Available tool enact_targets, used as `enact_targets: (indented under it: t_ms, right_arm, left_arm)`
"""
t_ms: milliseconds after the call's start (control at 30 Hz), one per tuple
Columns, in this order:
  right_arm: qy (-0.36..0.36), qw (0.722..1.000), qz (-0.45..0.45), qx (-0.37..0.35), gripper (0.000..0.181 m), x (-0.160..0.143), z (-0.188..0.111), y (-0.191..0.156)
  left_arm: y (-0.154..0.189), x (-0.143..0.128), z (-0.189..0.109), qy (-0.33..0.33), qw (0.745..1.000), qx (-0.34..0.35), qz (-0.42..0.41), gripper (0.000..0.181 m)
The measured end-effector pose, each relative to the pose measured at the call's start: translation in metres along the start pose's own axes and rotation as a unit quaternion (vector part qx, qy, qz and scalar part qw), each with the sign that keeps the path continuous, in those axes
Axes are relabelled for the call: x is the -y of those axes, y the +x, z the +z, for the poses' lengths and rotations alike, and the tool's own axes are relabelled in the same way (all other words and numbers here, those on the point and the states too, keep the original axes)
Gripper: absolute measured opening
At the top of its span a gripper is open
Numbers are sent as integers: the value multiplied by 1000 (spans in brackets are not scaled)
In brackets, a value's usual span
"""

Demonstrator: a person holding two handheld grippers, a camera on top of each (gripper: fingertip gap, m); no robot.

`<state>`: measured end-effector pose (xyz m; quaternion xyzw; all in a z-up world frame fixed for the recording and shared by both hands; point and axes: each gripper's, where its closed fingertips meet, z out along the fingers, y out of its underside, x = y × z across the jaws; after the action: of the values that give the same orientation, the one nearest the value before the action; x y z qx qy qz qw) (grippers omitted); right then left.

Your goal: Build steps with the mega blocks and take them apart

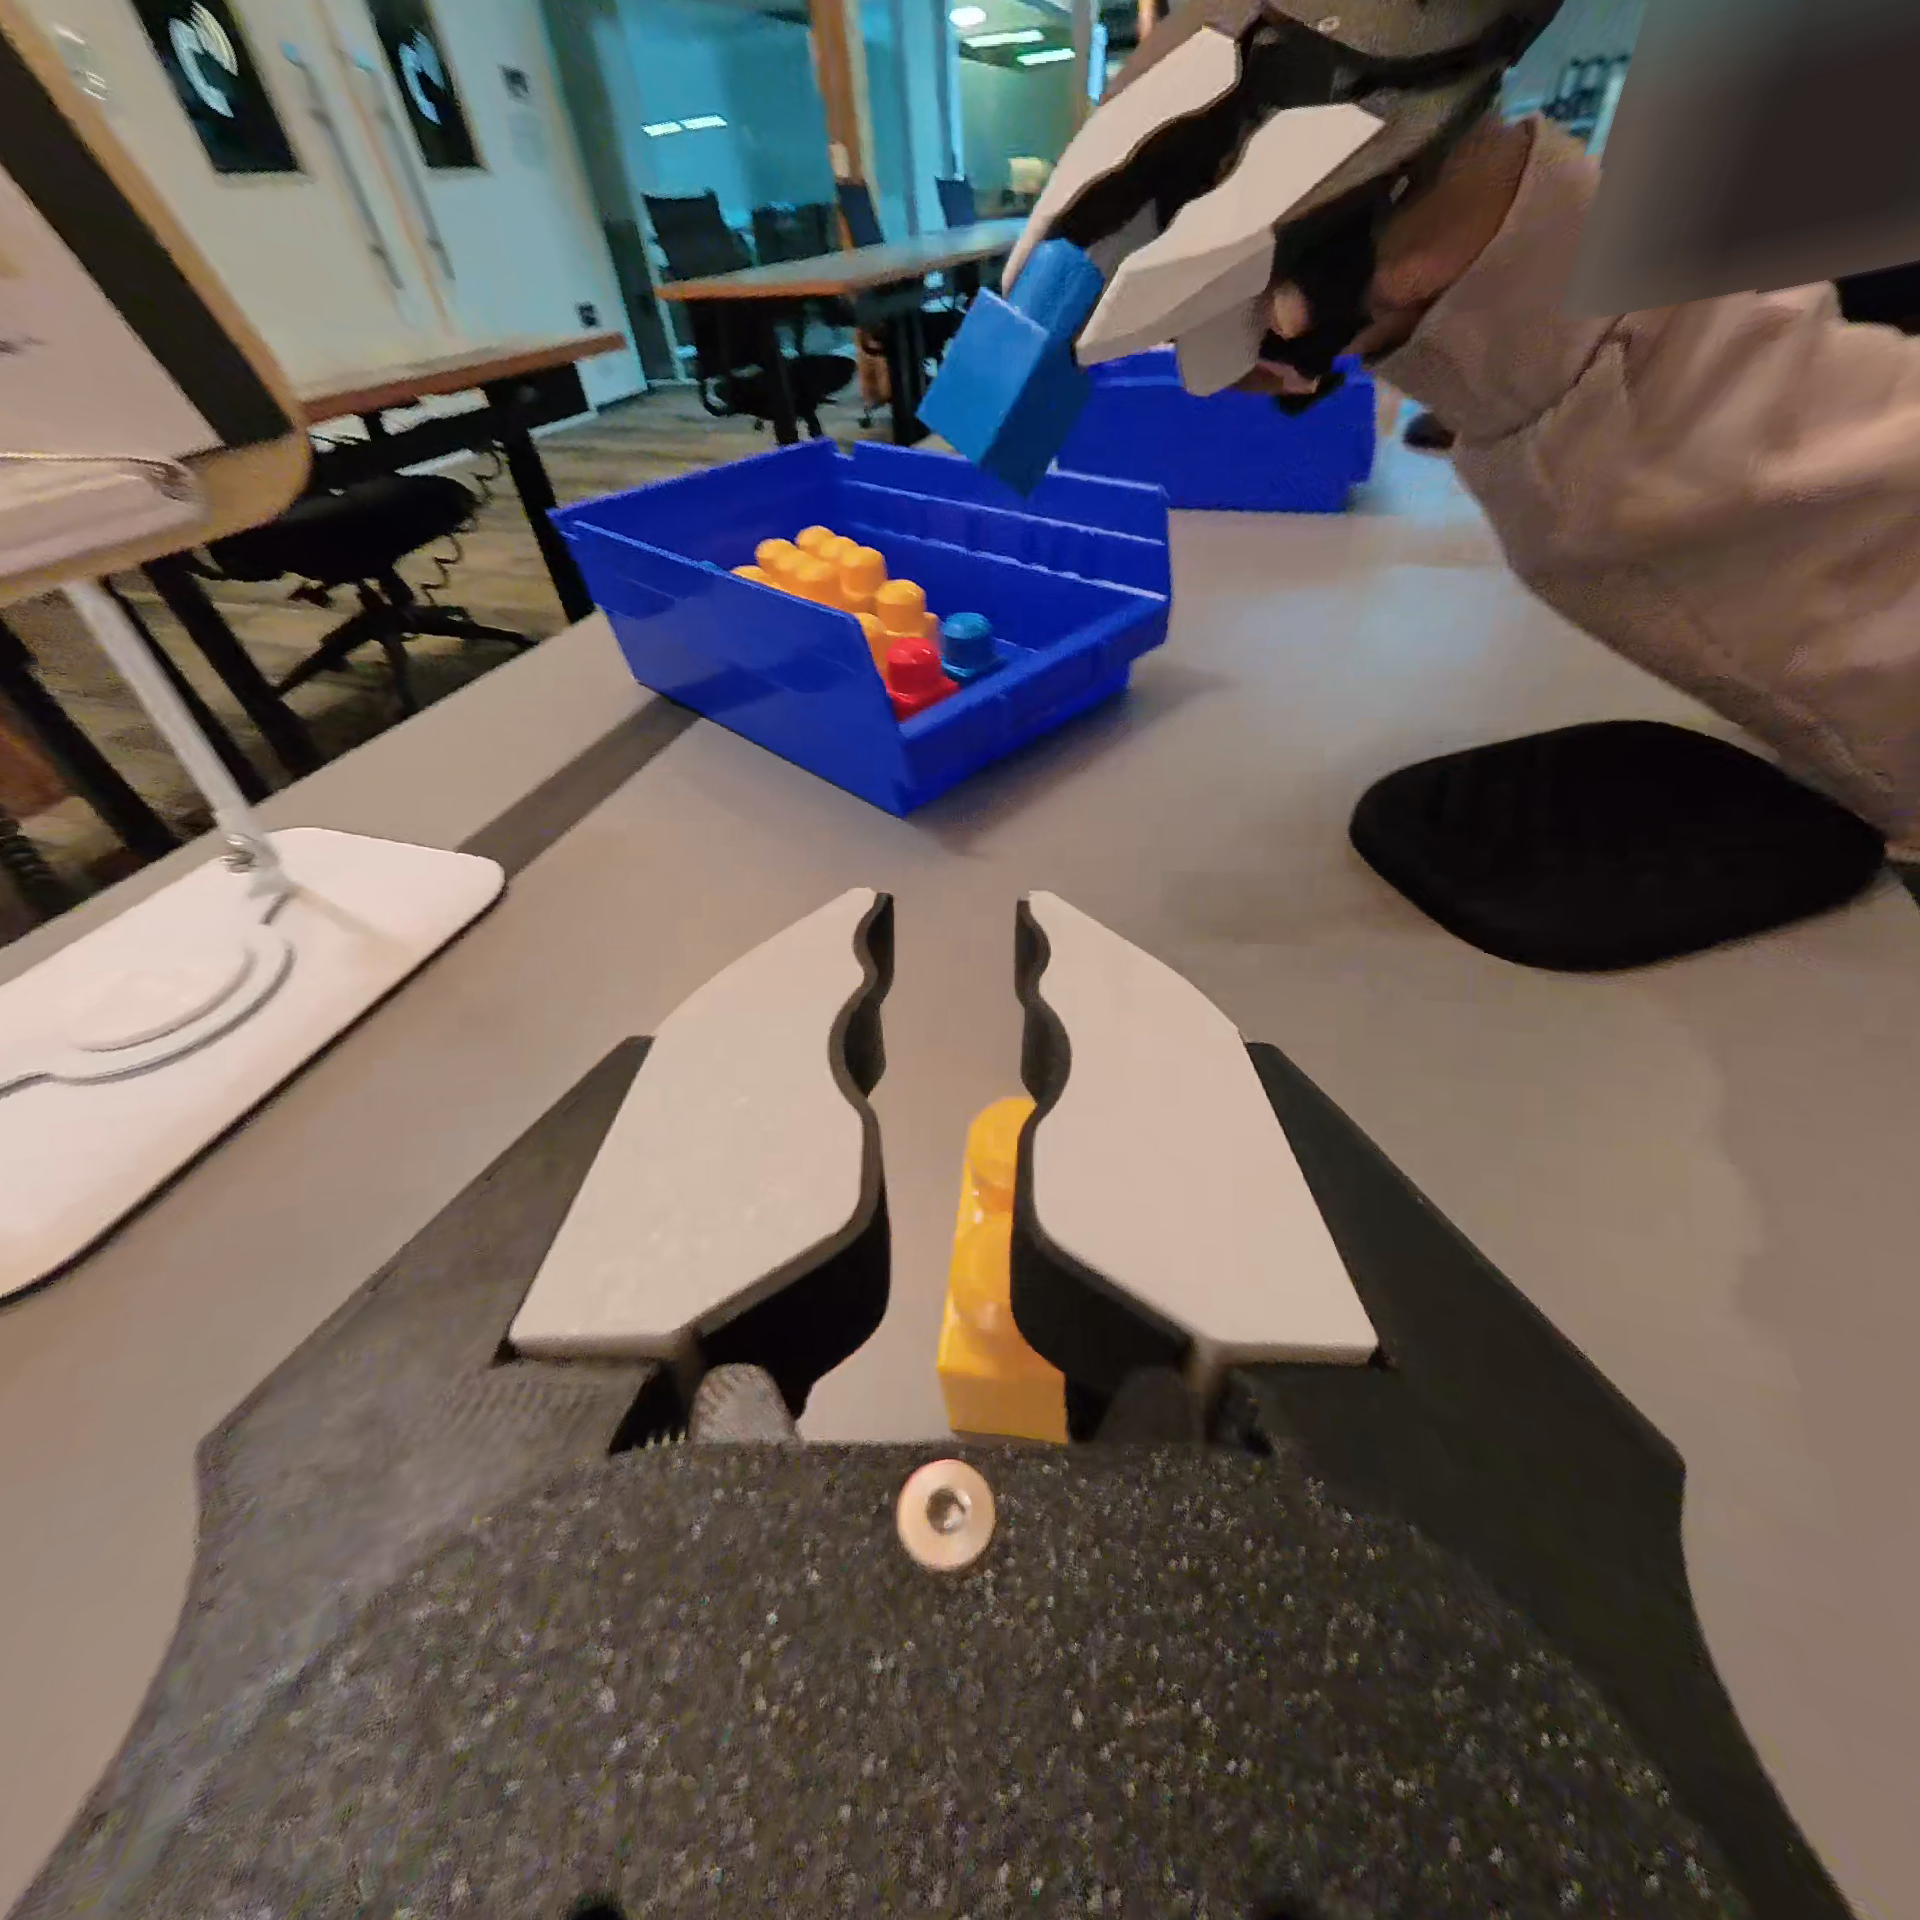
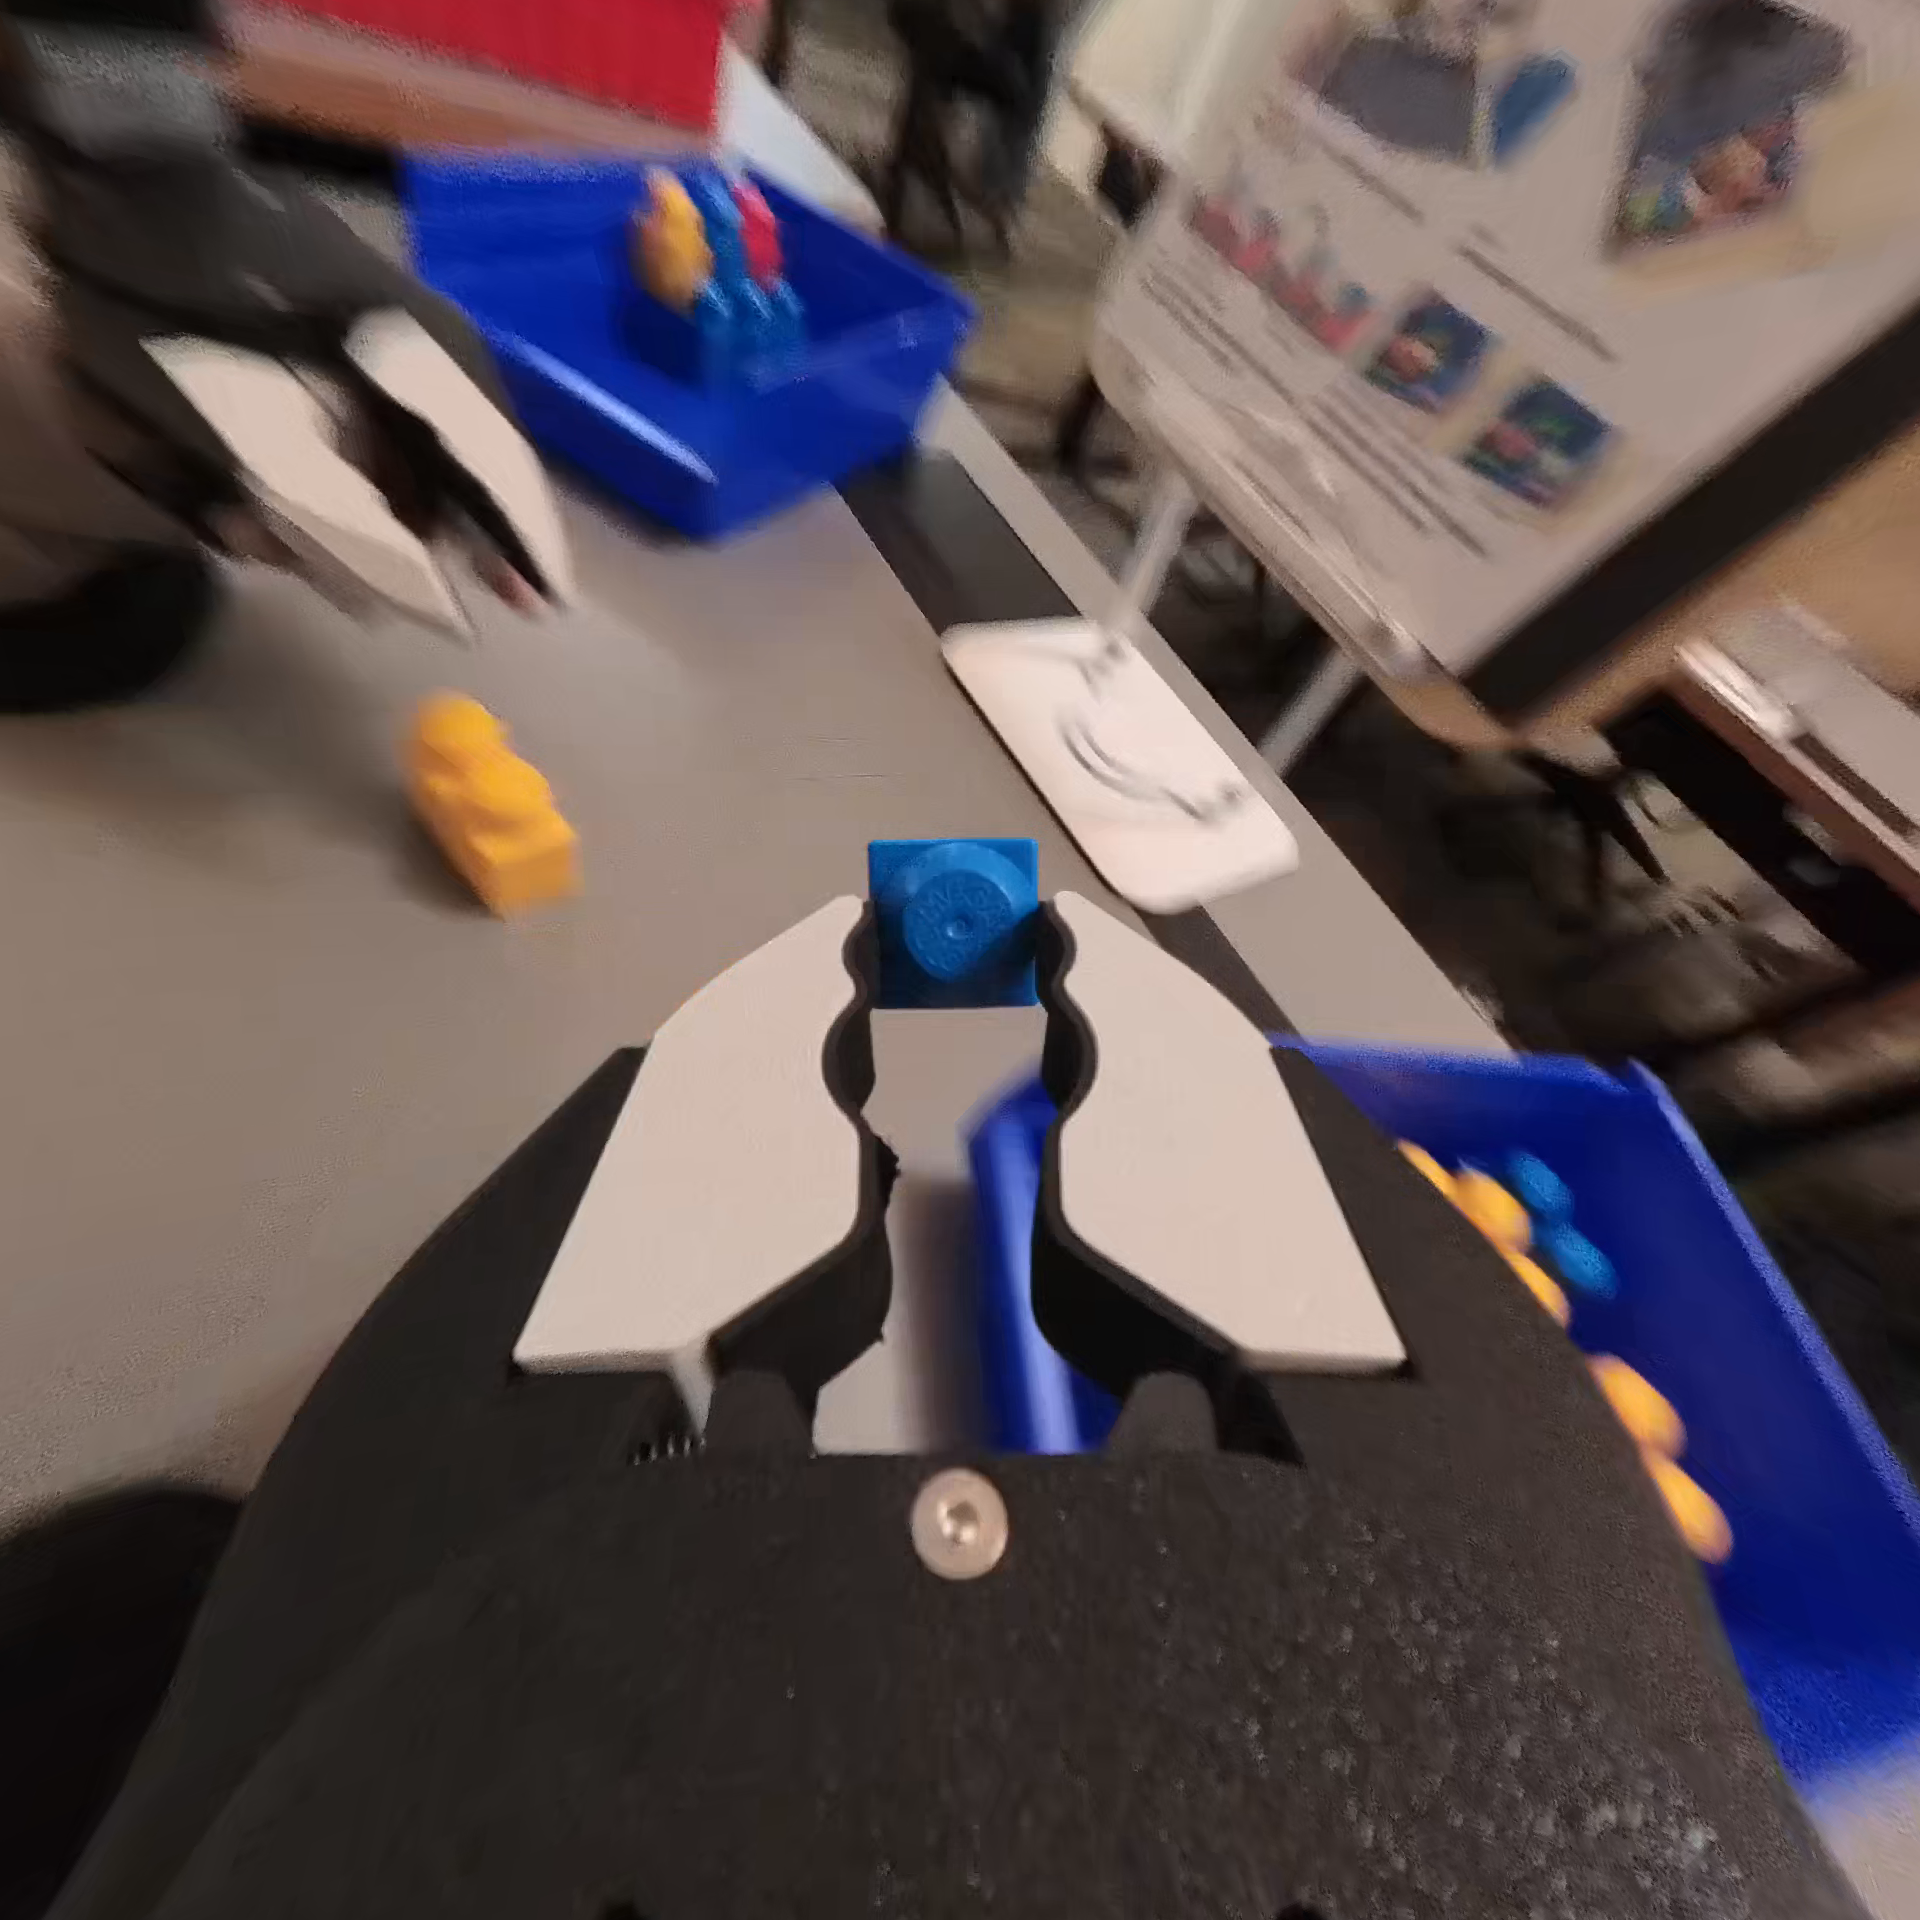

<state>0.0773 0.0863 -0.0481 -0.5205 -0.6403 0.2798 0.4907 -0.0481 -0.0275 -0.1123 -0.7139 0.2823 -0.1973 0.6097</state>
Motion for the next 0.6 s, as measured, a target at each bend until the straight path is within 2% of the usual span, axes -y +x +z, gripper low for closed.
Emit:
enact_targets:
  t_ms: [167, 300, 433, 600]
  right_arm:
    - [-212, 975, -36, -51, 28, -69, -29, 84]
    - [-350, 936, -20, 5, 28, -133, -36, 101]
    - [-400, 915, 17, 55, 29, -166, -32, 98]
    - [-439, 894, 57, 64, 29, -185, -22, 97]
  left_arm:
    - [-8, 3, -4, 11, 1000, 21, 0, 17]
    - [-10, 0, -4, 1, 999, 31, 12, 17]
    - [-11, -4, -2, -7, 999, 35, 17, 16]
    - [-14, -9, -2, -20, 999, 41, 26, 16]
